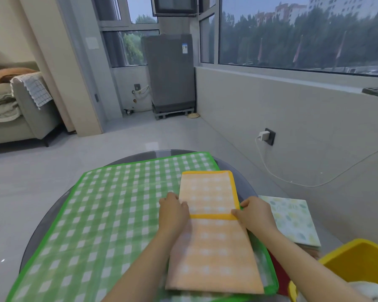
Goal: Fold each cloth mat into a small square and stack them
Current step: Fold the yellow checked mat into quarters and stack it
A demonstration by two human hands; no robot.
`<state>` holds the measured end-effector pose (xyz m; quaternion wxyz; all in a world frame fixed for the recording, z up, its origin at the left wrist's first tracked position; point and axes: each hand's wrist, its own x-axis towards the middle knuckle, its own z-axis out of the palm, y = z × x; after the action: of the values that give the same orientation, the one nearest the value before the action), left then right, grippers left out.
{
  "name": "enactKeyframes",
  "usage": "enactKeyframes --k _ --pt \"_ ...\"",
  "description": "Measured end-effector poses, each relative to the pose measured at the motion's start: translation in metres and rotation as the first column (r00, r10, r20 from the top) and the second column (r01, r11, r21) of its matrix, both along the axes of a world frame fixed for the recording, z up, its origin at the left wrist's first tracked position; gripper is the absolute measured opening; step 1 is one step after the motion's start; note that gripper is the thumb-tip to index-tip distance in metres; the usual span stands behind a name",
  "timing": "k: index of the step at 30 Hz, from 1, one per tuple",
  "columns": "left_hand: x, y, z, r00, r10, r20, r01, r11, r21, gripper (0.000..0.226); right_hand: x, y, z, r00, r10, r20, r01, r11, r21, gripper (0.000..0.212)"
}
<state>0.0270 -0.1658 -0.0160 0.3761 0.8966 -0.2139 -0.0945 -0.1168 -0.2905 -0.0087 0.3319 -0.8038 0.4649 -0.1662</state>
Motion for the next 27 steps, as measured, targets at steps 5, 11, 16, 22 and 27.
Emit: enactKeyframes --k 5,11,16,22,27 --pt "0.013 -0.01 -0.007 0.992 0.09 -0.093 -0.091 0.996 -0.008 0.026 0.009 -0.007 -0.004 0.999 -0.023 -0.039 0.023 1.0 -0.005 0.054" --pt "0.017 -0.008 -0.009 0.956 0.104 -0.273 -0.16 0.969 -0.189 0.029 0.014 -0.012 -0.01 0.997 -0.064 -0.049 0.064 0.998 -0.011 0.043" --pt "0.014 0.0 -0.004 0.882 0.039 -0.469 -0.256 0.876 -0.409 0.023 0.01 -0.014 -0.007 0.968 -0.12 0.221 0.058 0.962 0.267 0.016" --pt "0.013 0.02 0.009 0.749 -0.11 -0.653 -0.327 0.796 -0.509 0.035 -0.003 -0.014 0.009 0.907 -0.155 0.39 -0.084 0.843 0.531 0.026" --pt "0.011 0.037 0.009 0.764 -0.177 -0.62 -0.249 0.807 -0.536 0.051 -0.008 -0.016 0.013 0.915 -0.138 0.378 -0.12 0.803 0.583 0.039"
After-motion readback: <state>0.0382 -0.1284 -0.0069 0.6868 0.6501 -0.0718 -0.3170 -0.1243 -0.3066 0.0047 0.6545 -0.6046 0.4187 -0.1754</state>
